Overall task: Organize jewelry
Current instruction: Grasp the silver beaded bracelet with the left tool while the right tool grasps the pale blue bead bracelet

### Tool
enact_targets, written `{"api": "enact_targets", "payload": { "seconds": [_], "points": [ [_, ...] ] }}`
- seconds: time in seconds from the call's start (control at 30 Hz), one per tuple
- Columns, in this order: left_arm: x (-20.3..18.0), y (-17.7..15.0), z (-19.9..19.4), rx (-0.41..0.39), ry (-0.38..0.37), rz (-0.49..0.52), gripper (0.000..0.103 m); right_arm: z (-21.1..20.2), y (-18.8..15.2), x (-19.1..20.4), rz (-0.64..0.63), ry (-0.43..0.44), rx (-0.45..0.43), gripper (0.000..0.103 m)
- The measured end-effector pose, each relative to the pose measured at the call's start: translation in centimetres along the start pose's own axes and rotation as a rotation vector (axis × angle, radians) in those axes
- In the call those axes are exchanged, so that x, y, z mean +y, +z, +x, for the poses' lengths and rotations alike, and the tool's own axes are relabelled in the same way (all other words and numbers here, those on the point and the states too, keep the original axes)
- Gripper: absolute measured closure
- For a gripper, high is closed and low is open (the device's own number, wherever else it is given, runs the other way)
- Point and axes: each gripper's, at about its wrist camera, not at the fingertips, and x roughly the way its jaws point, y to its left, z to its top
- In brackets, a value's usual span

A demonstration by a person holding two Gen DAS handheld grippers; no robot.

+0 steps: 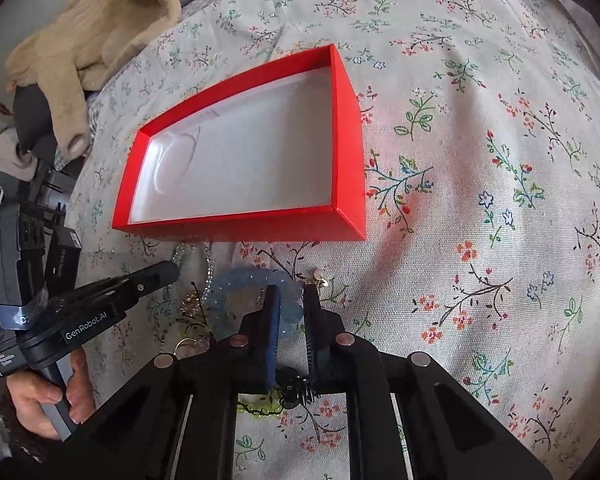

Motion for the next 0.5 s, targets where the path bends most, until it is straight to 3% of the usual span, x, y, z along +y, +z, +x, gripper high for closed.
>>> {"api": "enact_targets", "payload": {
  "seconds": [0.5],
  "points": [
    [-0.8, -0.2, -5.3, -0.131, -0.063, -0.002, 0.103, -5.1, -1.0, 1.8, -0.042, 0.031, -0.123, 0.091]
  ]
}}
